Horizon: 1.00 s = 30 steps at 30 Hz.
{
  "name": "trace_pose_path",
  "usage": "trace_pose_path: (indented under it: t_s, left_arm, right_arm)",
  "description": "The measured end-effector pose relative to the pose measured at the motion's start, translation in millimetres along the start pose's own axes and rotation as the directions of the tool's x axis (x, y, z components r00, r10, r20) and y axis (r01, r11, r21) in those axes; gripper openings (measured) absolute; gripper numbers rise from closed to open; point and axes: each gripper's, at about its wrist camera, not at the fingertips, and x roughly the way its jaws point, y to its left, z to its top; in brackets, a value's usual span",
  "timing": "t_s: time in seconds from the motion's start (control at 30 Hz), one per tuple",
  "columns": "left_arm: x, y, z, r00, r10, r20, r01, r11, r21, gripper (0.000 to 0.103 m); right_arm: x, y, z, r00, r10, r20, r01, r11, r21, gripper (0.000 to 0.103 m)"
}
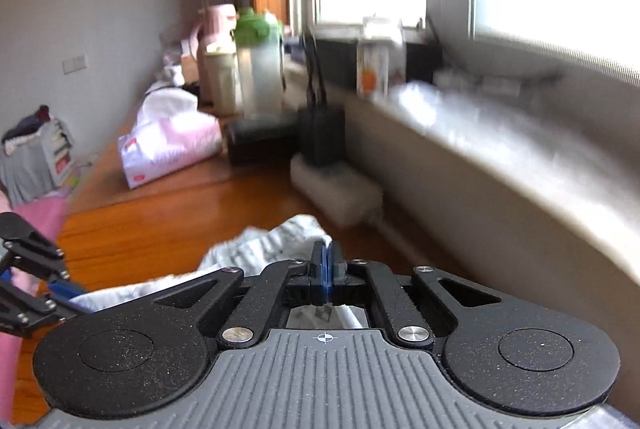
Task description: Fold clothes
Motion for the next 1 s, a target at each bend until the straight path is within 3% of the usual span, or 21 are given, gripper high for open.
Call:
trace_pose_path:
  t_s: [0.17, 0.3, 0.4, 0.5, 0.57, 0.73, 0.77, 0.83, 1.0]
  left_arm:
    - [-23, -4, 2, 1.000, 0.015, 0.005, -0.015, 0.998, -0.055, 0.005]
    - [-41, -2, 1, 0.999, 0.042, -0.028, -0.044, 0.996, -0.079, 0.006]
    - [-40, 5, -6, 0.994, 0.085, -0.062, -0.091, 0.991, -0.096, 0.014]
    - [-40, 4, -5, 0.994, 0.094, -0.055, -0.099, 0.991, -0.094, 0.030]
    - [-40, 0, -1, 0.995, 0.094, -0.041, -0.097, 0.992, -0.083, 0.037]
    - [-37, -11, 11, 0.996, 0.087, -0.004, -0.087, 0.995, -0.057, 0.039]
    - [-33, -16, 13, 0.997, 0.078, 0.004, -0.078, 0.996, -0.050, 0.044]
    - [-24, -26, 19, 0.998, 0.058, 0.016, -0.058, 0.998, -0.029, 0.048]
    - [9, -48, 34, 1.000, 0.004, 0.028, -0.005, 1.000, 0.024, 0.050]
  right_arm:
    - [7, 20, 20, 0.997, 0.019, 0.071, -0.014, 0.997, -0.075, 0.002]
    - [32, 39, 26, 0.999, 0.038, 0.036, -0.034, 0.992, -0.118, 0.002]
    - [62, 49, 18, 0.998, -0.005, -0.058, -0.004, 0.989, -0.150, 0.004]
    - [63, 46, 15, 0.997, 0.006, -0.074, -0.015, 0.993, -0.114, 0.012]
    - [53, 42, 17, 0.998, 0.005, -0.063, -0.011, 0.995, -0.094, 0.021]
    - [9, 33, 19, 0.997, -0.046, -0.066, 0.040, 0.994, -0.102, 0.026]
    - [-2, 31, 18, 0.996, -0.061, -0.068, 0.054, 0.993, -0.106, 0.027]
    - [-29, 23, 13, 0.994, -0.084, -0.076, 0.076, 0.992, -0.105, 0.038]
    - [-100, 6, -11, 0.980, -0.160, -0.117, 0.148, 0.983, -0.107, 0.038]
